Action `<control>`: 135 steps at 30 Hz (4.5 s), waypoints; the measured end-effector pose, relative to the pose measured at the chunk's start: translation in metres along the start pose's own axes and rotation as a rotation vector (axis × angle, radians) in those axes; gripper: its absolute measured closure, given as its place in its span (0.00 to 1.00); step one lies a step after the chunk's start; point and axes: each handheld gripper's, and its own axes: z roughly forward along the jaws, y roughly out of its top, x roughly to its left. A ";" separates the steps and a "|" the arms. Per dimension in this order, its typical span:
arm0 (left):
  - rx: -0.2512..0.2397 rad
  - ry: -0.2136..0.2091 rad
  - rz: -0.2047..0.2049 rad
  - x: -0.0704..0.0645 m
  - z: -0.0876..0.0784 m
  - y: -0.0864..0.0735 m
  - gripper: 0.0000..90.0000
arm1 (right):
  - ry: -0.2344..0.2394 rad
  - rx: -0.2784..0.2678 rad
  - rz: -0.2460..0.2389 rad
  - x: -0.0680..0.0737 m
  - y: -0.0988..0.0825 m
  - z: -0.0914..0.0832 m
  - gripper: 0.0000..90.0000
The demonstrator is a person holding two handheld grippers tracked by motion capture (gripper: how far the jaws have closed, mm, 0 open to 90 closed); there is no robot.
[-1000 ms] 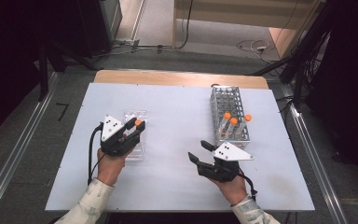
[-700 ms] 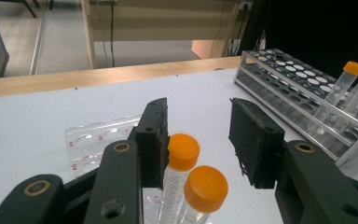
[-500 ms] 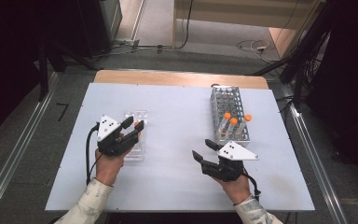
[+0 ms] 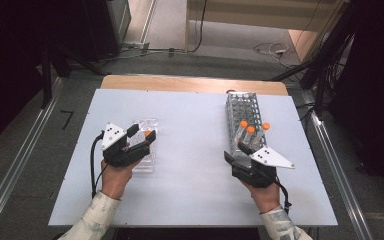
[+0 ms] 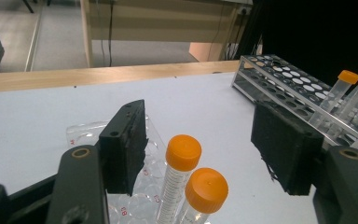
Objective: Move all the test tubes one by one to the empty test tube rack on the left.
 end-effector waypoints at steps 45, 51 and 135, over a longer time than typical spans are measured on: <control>-0.022 -0.025 -0.014 -0.001 -0.002 0.003 0.33 | -0.224 0.057 0.076 -0.056 -0.011 0.034 0.70; -0.020 -0.027 -0.014 -0.002 -0.002 0.002 0.33 | -0.226 0.061 0.072 -0.056 -0.010 0.038 0.72; 0.057 -0.288 0.125 -0.091 0.022 -0.008 0.42 | 0.172 0.039 -0.086 0.065 0.010 0.045 0.80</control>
